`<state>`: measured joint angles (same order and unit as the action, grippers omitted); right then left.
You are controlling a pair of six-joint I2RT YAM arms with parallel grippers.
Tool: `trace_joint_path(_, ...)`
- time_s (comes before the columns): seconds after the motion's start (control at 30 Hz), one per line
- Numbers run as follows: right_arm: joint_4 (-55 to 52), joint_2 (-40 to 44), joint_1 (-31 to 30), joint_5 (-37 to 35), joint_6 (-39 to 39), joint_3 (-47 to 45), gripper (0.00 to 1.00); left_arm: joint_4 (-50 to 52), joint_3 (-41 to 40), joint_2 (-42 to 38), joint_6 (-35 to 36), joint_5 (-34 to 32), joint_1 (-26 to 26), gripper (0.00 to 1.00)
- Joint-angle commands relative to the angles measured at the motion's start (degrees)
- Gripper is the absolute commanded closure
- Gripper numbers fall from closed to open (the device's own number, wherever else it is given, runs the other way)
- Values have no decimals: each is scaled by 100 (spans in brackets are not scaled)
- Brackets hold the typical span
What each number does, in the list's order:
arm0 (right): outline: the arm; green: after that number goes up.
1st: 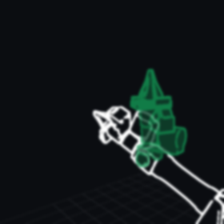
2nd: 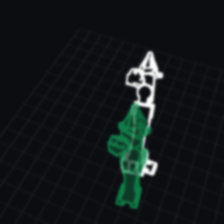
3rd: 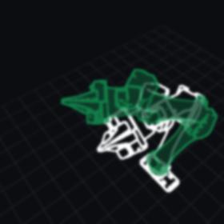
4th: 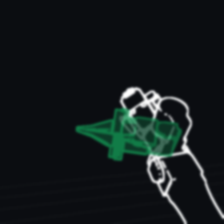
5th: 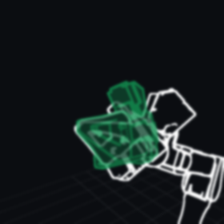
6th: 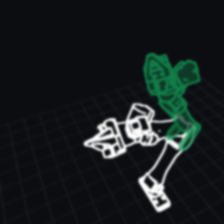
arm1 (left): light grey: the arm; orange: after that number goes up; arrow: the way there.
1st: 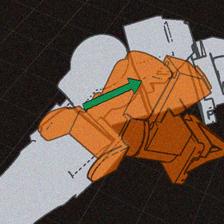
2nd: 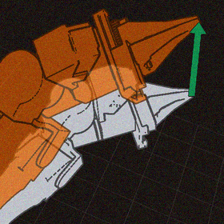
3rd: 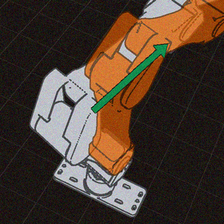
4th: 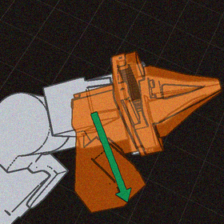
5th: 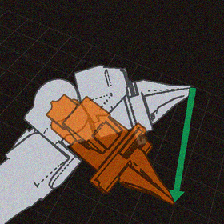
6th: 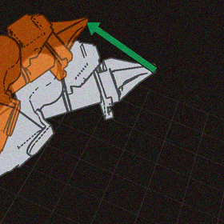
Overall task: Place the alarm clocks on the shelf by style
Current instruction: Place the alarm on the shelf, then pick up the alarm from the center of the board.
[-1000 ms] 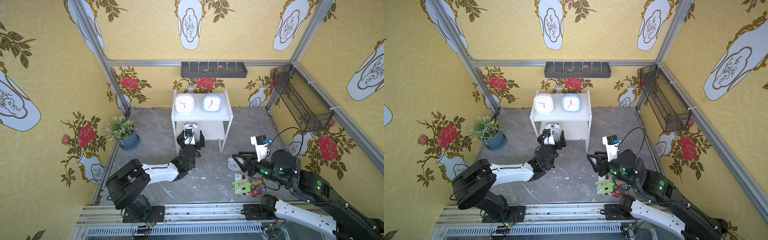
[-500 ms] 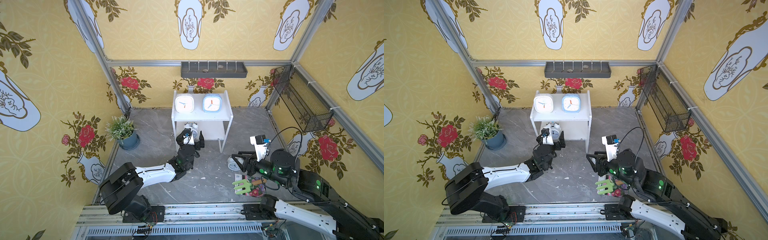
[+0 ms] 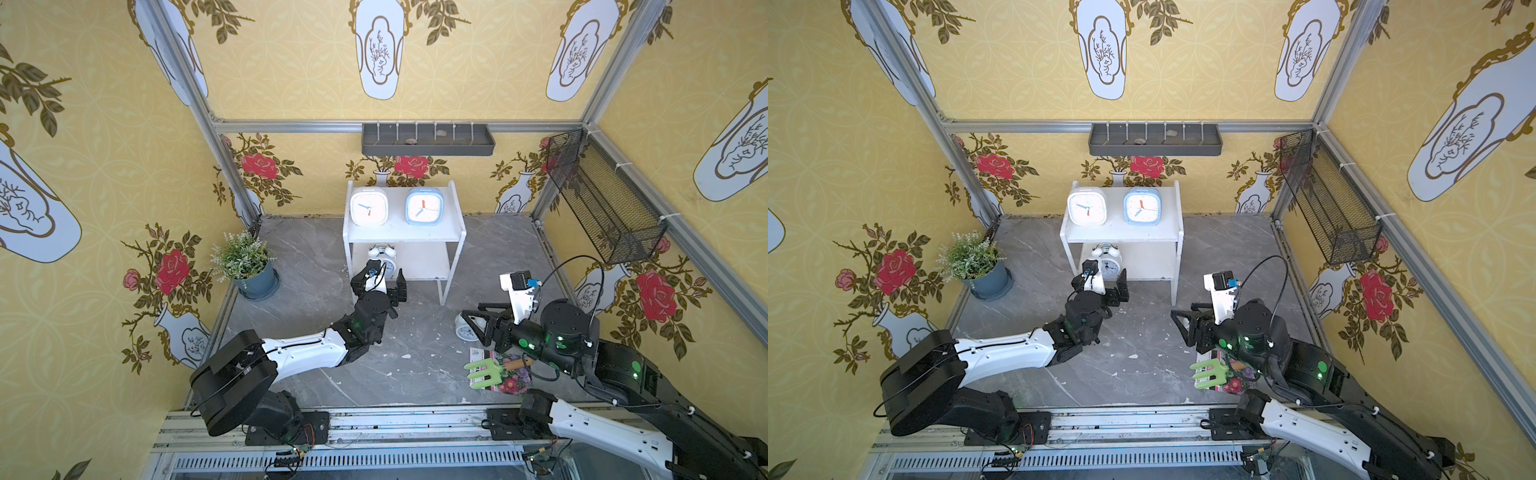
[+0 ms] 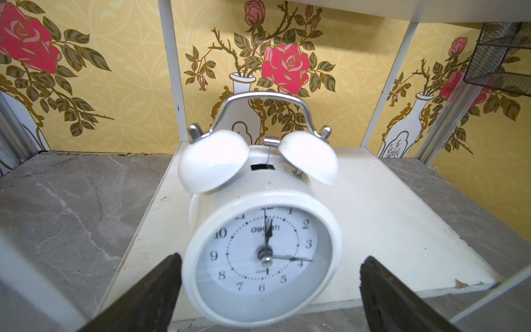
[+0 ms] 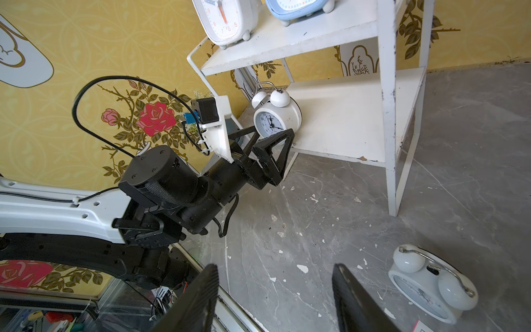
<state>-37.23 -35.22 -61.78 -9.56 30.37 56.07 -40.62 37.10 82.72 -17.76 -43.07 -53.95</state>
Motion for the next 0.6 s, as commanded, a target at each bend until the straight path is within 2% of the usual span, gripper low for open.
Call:
trace_joint_path(0.0, 243, 31, -1, -75, -8, 51, 32, 121, -151, -112, -176, -33, -1, 1)
trace_joint_path(0.17, 191, 97, -1, -163, 5, 49, 27, 349, -343, -454, -209, 141, -51, 1)
trace_joint_path(0.4, -41, -94, -1, -516, 95, 102, 25, 733, -710, -1028, -91, 362, -394, 1)
trace_joint_path(0.47, -327, -313, -1, -752, 238, 209, 25, 1161, -821, -1354, -223, 606, -454, 1)
trace_joint_path(0.57, -814, -821, 6, -976, 457, 399, 27, 2493, -846, -2039, -619, 648, -524, 1)
